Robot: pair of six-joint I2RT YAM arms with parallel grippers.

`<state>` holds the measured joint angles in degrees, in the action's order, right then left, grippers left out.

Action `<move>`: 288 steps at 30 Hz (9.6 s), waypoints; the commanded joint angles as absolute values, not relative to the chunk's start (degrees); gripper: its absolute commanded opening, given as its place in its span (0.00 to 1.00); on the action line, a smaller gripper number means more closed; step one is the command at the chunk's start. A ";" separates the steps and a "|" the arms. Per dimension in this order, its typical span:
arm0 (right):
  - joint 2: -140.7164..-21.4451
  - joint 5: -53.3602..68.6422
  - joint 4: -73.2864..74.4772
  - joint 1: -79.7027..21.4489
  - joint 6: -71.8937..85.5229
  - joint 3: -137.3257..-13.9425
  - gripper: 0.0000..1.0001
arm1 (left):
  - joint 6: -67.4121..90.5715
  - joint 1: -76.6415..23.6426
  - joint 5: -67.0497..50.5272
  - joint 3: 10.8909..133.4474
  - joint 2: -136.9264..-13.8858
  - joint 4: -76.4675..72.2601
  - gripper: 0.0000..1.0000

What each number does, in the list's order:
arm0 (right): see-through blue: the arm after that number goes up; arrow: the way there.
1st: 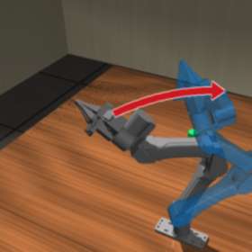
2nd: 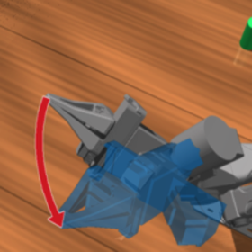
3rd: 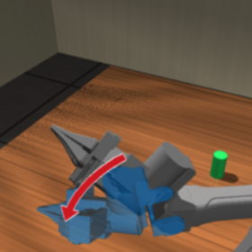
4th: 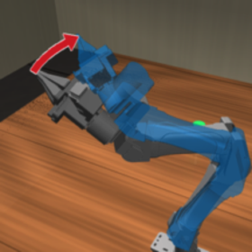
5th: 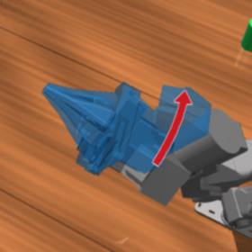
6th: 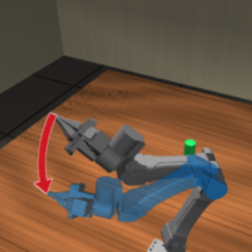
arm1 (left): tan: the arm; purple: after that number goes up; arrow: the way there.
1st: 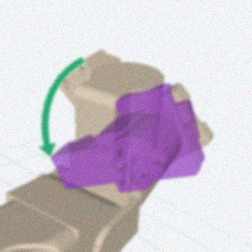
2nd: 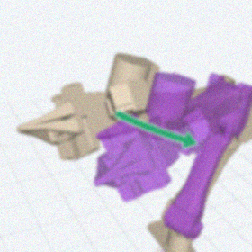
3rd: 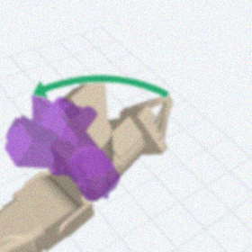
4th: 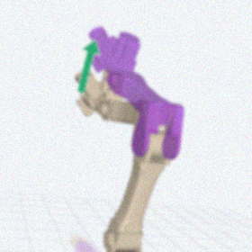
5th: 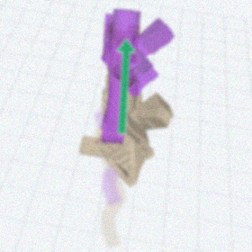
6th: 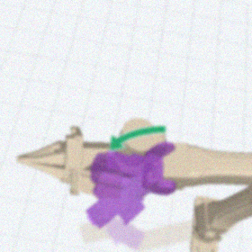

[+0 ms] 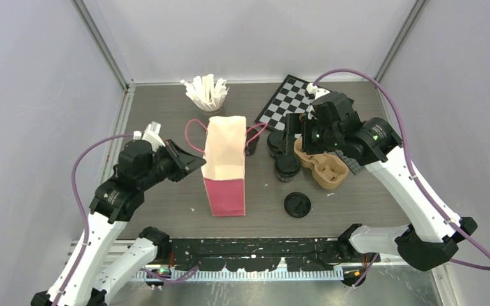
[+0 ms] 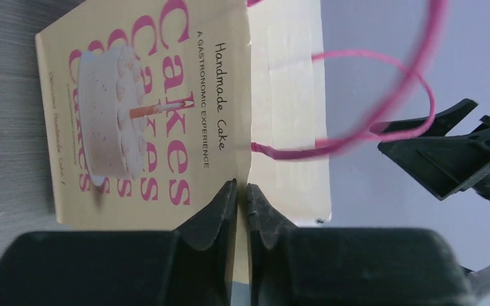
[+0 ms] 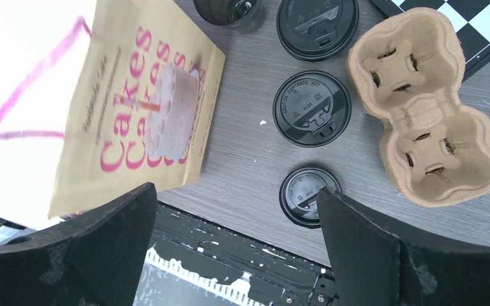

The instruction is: Pack the takeout coffee

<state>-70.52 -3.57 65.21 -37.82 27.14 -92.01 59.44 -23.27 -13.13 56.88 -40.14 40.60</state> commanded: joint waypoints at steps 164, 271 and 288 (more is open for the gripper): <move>-103.56 6.89 65.27 -8.69 -17.80 -85.76 0.43 | 33.96 -24.79 -6.03 77.21 -44.11 69.07 1.00; -126.48 -0.79 75.51 -6.74 25.65 -126.29 0.56 | 35.32 -24.79 -2.95 82.30 -46.94 71.12 0.91; -126.35 2.59 73.02 -6.76 23.36 -123.49 0.55 | 35.21 -24.78 -2.78 83.48 -47.27 71.98 0.91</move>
